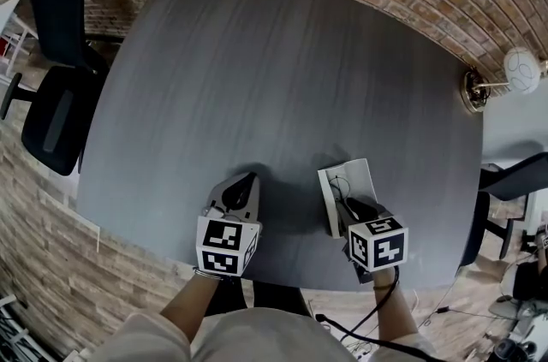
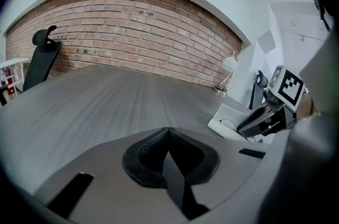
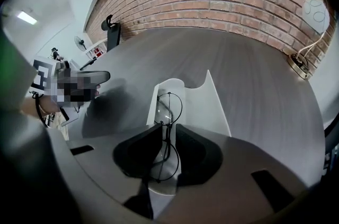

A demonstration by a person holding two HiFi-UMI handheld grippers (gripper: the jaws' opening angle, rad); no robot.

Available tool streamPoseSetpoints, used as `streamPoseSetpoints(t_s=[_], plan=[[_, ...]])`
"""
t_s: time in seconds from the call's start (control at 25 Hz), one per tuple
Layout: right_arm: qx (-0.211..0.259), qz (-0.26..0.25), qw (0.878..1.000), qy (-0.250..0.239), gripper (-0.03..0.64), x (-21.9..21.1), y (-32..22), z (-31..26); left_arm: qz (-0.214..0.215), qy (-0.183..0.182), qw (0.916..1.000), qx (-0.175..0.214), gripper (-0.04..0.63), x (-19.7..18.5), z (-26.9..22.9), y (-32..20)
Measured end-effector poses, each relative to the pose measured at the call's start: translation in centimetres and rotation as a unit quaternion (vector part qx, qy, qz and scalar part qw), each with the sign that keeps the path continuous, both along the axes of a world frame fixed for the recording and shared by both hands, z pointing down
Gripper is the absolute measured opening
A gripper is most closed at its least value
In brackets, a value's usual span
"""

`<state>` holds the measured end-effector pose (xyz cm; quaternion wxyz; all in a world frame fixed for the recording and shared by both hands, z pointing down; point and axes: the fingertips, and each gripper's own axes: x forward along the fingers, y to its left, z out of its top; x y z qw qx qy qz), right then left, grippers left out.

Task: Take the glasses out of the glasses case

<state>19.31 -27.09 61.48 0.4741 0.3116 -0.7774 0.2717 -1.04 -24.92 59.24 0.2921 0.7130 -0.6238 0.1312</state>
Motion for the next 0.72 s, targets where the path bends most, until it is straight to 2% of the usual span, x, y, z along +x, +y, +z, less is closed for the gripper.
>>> streamPoseSetpoints(t_s=[0.2,0.72], plan=[[-0.008,-0.013,1.0,0.014,0.078,-0.23,0.12,0.28,0.002,-0.002,1.0,0.0,0.017,0.13,0.08,0.03],[-0.046,-0.002,0.999,0.017,0.06,-0.31,0.18,0.78,0.001,-0.001,1.0,-0.002,0.017,0.0,0.02,0.34]])
